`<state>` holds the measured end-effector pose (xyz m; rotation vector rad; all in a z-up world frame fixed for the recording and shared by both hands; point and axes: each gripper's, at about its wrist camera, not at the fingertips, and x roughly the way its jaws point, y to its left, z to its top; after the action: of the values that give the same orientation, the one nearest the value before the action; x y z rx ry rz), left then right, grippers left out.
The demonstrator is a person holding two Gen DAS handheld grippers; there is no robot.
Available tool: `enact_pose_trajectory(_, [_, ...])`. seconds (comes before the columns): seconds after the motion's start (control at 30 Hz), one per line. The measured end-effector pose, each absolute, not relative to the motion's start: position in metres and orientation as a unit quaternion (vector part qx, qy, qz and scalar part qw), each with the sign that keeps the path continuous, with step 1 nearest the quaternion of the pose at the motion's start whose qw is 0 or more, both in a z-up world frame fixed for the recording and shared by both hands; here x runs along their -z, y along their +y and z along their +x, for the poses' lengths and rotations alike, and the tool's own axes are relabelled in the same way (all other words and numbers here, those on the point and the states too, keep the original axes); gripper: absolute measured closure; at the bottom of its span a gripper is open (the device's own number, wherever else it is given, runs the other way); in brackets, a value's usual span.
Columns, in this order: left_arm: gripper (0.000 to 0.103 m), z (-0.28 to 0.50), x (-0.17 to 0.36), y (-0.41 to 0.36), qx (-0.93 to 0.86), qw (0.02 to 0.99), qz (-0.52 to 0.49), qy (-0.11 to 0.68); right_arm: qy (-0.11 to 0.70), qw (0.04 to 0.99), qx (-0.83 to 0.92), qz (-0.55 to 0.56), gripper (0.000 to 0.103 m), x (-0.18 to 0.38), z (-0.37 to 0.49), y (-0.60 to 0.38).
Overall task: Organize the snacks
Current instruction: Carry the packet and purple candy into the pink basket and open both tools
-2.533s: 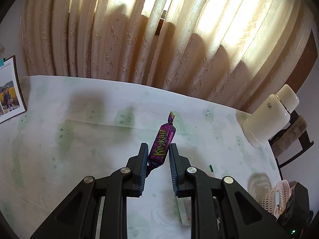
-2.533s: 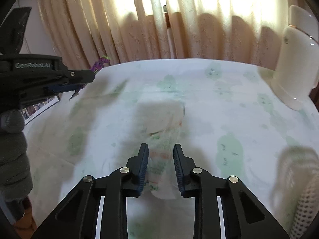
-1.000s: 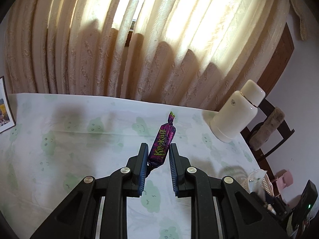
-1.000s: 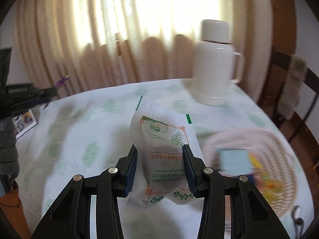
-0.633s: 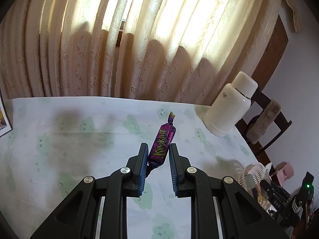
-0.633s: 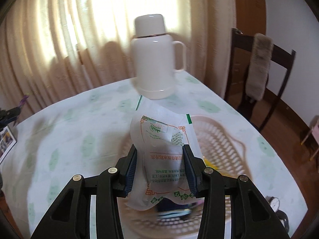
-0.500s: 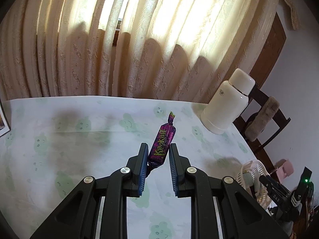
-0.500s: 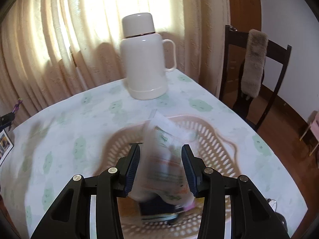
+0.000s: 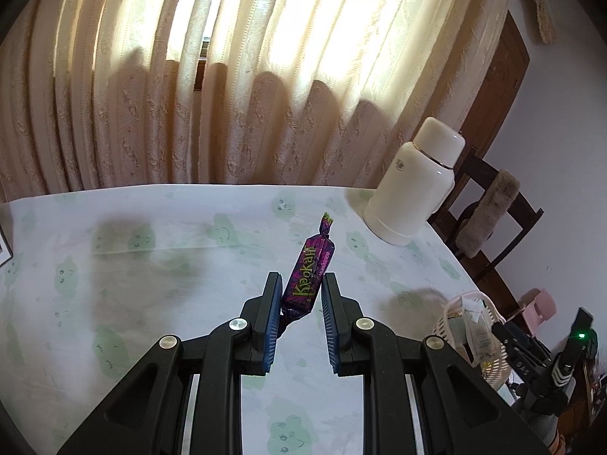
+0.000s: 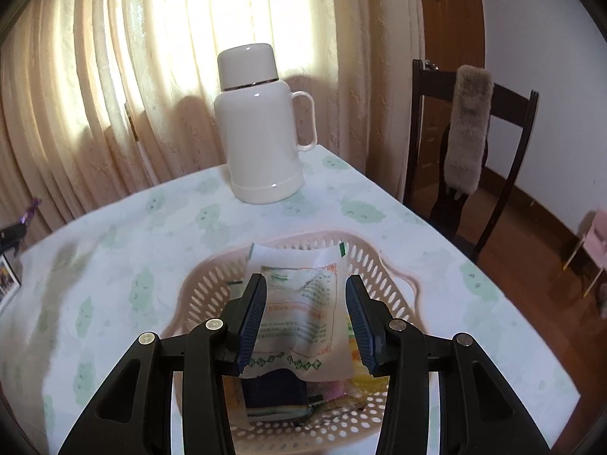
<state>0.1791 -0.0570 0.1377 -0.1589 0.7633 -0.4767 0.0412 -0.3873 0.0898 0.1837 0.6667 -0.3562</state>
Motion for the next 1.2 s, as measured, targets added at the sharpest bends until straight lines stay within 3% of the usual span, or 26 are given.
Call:
enact_pose_trajectory(0.13, [0.085,0.174,-0.14,-0.065,0.237,0.898,-0.067,0.364,0.35,0.915,0.183,0.085,0.058,-0.072,0.046,-0.392])
enact_pose_trajectory(0.5, [0.085,0.153,-0.135,-0.098,0.286,0.883,-0.041,0.37,0.292,0.932,0.192,0.098,0.057,-0.087,0.013,-0.398])
enact_pose_trajectory(0.77, [0.085,0.13,-0.121,-0.134,0.316,0.874,-0.003,0.369,0.208,0.941,0.253,0.089,0.038,-0.088,-0.032,-0.401])
enact_pose_trajectory(1.2, [0.085,0.109,-0.108,-0.229,0.341,0.848,0.023,0.405,0.157,0.949,0.255,0.104,0.037,-0.073,-0.052,-0.416])
